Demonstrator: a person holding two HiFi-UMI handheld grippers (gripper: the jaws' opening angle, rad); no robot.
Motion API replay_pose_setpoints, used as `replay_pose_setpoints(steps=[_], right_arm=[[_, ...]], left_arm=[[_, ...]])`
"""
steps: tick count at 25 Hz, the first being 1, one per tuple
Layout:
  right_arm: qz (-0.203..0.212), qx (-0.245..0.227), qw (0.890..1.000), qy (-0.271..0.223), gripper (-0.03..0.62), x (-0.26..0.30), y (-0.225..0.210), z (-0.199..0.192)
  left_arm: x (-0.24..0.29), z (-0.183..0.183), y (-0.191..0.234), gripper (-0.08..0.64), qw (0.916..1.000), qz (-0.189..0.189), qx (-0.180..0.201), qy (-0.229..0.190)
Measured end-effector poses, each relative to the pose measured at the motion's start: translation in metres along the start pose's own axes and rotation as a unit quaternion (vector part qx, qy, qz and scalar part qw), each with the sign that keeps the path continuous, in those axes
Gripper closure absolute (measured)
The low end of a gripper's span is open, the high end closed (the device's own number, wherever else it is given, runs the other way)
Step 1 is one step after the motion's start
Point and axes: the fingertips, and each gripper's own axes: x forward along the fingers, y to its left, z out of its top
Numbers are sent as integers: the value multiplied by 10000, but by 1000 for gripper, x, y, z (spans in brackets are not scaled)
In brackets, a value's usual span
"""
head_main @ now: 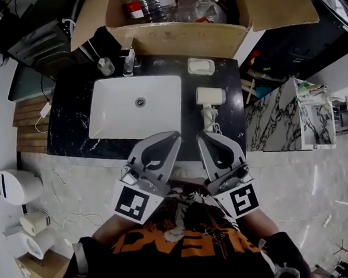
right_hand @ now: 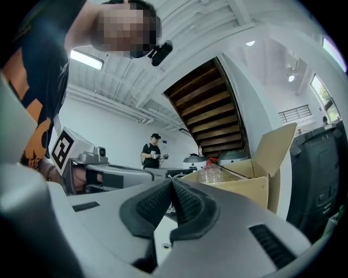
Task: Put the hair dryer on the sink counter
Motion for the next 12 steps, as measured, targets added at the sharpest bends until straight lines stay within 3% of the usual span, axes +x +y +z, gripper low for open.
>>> replay_pose_setpoints(steps=[12], right_arm=[[1,-3,10000,-20,578,6,-10,-5]], left_arm=[[11,-7,4,537,9999,-7,-38,104]])
